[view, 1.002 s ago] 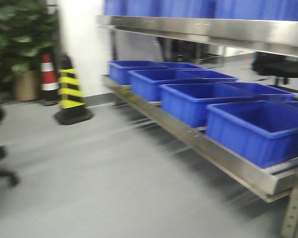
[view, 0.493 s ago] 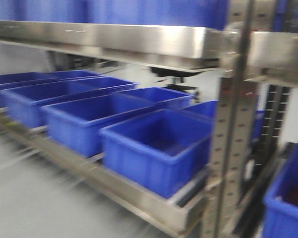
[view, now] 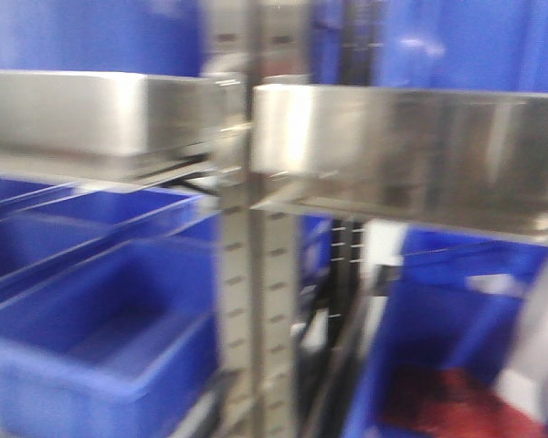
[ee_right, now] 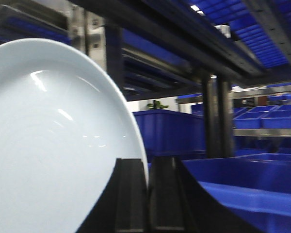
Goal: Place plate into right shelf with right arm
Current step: 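Drive the base to the steel shelf rack holding the plate, then lower the held plate into the blue bin on the shelf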
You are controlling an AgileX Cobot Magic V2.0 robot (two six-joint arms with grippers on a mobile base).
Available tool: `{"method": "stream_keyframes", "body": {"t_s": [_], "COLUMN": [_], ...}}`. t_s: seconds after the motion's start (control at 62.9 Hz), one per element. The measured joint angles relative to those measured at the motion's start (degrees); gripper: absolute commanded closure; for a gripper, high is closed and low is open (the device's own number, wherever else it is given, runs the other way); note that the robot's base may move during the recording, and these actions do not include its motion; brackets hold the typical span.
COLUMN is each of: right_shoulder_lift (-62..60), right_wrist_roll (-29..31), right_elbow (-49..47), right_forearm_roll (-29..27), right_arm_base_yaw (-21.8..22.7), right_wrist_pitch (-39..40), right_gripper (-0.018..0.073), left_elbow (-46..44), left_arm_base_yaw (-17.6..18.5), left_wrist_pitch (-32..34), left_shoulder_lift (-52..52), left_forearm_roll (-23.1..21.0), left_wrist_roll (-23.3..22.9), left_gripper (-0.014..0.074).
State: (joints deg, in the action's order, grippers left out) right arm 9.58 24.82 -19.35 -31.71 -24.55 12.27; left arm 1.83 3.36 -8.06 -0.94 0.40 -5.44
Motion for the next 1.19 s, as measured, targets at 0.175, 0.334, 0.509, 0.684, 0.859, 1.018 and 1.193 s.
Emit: {"method": "stream_keyframes", "body": {"t_s": [0.175,0.334,0.509,0.684,0.859,1.018,1.193], "right_shoulder_lift": [0.0,0.0,0.0,0.0,0.0,0.0,0.0], "right_wrist_roll": [0.0,0.0,0.0,0.0,0.0,0.0,0.0], "right_elbow": [0.0,0.0,0.0,0.0,0.0,0.0,0.0], "right_forearm_roll": [0.0,0.0,0.0,0.0,0.0,0.0,0.0], "right_arm_base_yaw": [0.0,0.0,0.0,0.0,0.0,0.0,0.0], "right_wrist_pitch": [0.0,0.0,0.0,0.0,0.0,0.0,0.0], "right_gripper": [0.0504,0.0504,0.0504,0.0504,0.0504,0.0504,0.0504], "left_elbow": [0.0,0.0,0.0,0.0,0.0,0.0,0.0], "left_arm_base_yaw": [0.0,0.0,0.0,0.0,0.0,0.0,0.0], "left_wrist_pitch": [0.0,0.0,0.0,0.0,0.0,0.0,0.0], "left_shoulder_lift": [0.0,0.0,0.0,0.0,0.0,0.0,0.0], "left_forearm_roll": [0.0,0.0,0.0,0.0,0.0,0.0,0.0], "left_wrist_roll": [0.0,0.0,0.0,0.0,0.0,0.0,0.0], "left_gripper": [0.0643,0.0643,0.0643,0.0643,0.0643,0.0643,0.0643]}}
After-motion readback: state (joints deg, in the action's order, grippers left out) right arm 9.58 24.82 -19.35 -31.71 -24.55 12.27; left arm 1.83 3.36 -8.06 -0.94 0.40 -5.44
